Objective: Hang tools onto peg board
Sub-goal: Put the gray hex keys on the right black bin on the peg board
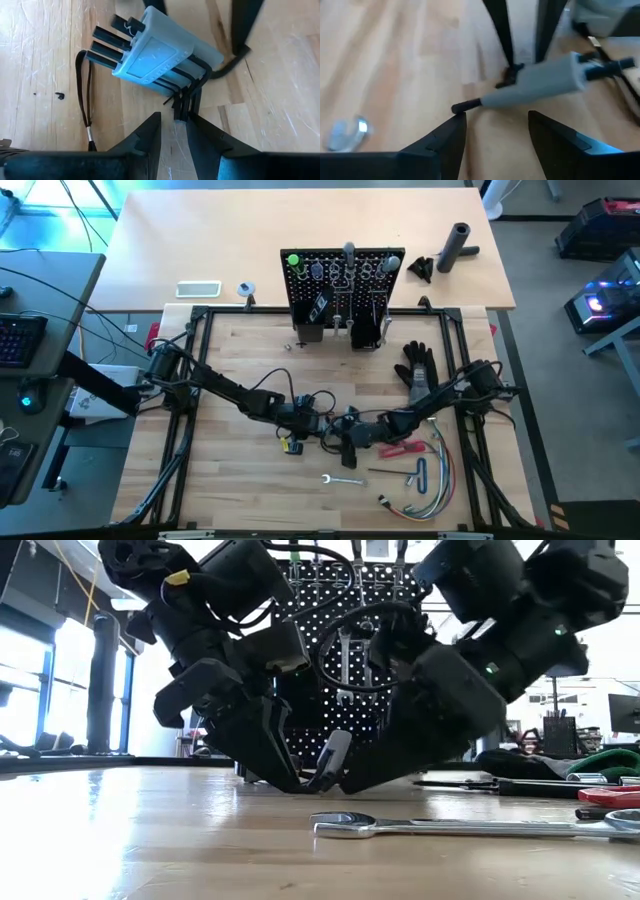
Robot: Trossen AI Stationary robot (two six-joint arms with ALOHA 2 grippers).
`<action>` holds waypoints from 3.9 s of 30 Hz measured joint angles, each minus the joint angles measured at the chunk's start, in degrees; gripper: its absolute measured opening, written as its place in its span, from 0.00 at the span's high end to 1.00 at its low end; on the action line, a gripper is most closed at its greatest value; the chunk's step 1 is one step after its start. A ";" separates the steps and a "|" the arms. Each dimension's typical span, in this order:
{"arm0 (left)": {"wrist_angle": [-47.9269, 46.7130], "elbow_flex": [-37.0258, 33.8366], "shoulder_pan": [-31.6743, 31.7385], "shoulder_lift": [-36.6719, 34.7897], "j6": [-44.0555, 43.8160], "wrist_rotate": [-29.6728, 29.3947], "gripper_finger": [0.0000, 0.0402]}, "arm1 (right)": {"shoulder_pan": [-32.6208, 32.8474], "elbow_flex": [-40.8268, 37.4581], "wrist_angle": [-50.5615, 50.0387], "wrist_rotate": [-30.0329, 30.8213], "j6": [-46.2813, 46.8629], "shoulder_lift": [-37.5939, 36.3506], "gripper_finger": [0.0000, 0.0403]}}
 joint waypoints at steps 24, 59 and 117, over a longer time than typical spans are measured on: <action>2.64 -0.04 -0.43 0.09 -0.10 -1.16 0.79 | -2.75 -0.10 4.40 -3.67 9.48 0.19 0.48; -0.30 -0.04 -2.25 -4.12 0.34 0.01 0.79 | -3.82 -0.02 -0.60 10.29 13.81 -0.07 0.48; 5.13 -0.04 2.94 -0.90 3.11 3.41 0.79 | -5.65 -0.17 1.13 14.06 12.52 0.21 0.73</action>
